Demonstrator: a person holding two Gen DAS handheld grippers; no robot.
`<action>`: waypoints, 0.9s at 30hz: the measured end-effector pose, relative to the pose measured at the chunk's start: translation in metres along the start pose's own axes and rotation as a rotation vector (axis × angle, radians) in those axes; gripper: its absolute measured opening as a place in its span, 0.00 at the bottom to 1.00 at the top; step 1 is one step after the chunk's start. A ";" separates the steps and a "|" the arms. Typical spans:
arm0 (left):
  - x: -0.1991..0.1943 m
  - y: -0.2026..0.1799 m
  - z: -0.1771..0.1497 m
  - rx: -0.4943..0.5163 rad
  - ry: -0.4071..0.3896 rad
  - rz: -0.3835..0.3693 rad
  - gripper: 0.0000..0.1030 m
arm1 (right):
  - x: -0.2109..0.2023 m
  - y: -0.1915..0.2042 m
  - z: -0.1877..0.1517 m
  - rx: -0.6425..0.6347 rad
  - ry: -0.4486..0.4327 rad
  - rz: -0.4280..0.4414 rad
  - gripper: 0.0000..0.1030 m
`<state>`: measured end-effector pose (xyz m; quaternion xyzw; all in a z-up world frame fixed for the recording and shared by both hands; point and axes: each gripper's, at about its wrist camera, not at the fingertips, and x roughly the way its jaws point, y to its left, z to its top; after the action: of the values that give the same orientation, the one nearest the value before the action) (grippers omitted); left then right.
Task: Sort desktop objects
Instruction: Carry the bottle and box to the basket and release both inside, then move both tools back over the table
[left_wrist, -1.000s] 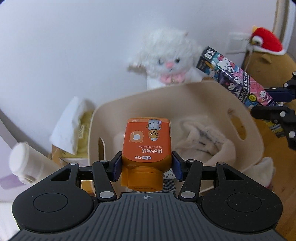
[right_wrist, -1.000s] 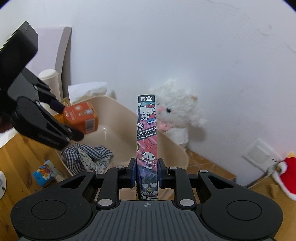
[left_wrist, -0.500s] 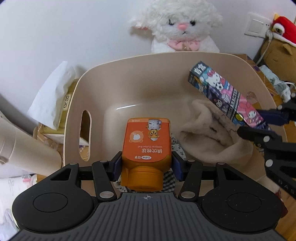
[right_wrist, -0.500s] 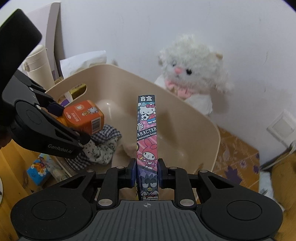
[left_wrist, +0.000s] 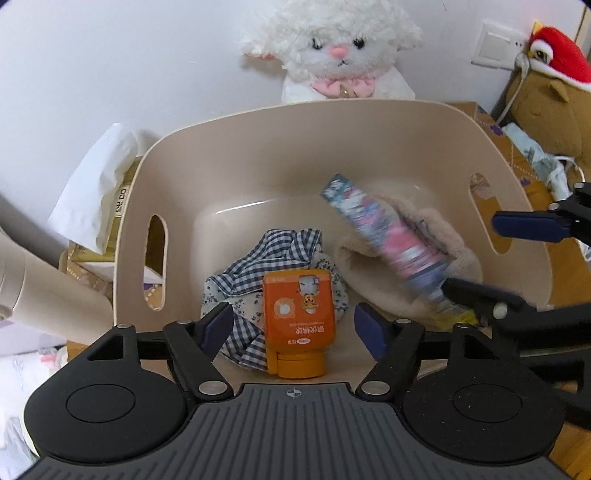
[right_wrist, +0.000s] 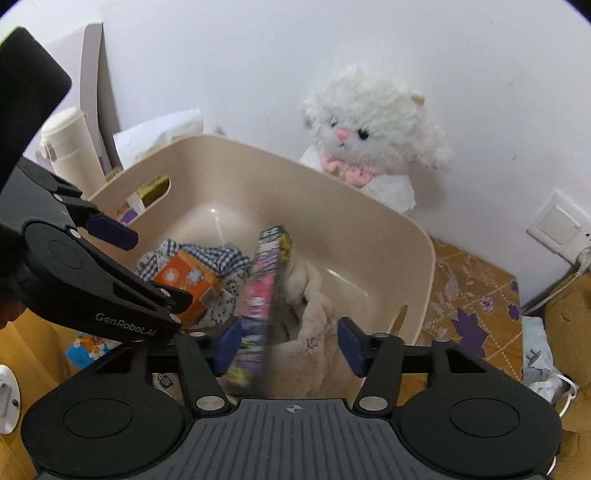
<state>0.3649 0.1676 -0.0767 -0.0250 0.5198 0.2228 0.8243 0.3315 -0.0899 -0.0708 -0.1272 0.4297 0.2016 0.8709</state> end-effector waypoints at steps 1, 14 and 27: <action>-0.003 0.000 0.000 -0.007 -0.002 0.005 0.73 | -0.005 0.000 0.000 0.008 -0.007 -0.004 0.69; -0.051 -0.002 -0.018 -0.008 -0.048 0.014 0.76 | -0.068 -0.002 -0.014 0.057 -0.077 -0.033 0.98; -0.082 -0.001 -0.060 -0.008 -0.043 0.005 0.79 | -0.089 0.014 -0.054 0.063 -0.054 -0.001 1.00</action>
<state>0.2846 0.1224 -0.0331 -0.0223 0.5012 0.2274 0.8346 0.2381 -0.1202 -0.0330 -0.0945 0.4120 0.1910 0.8859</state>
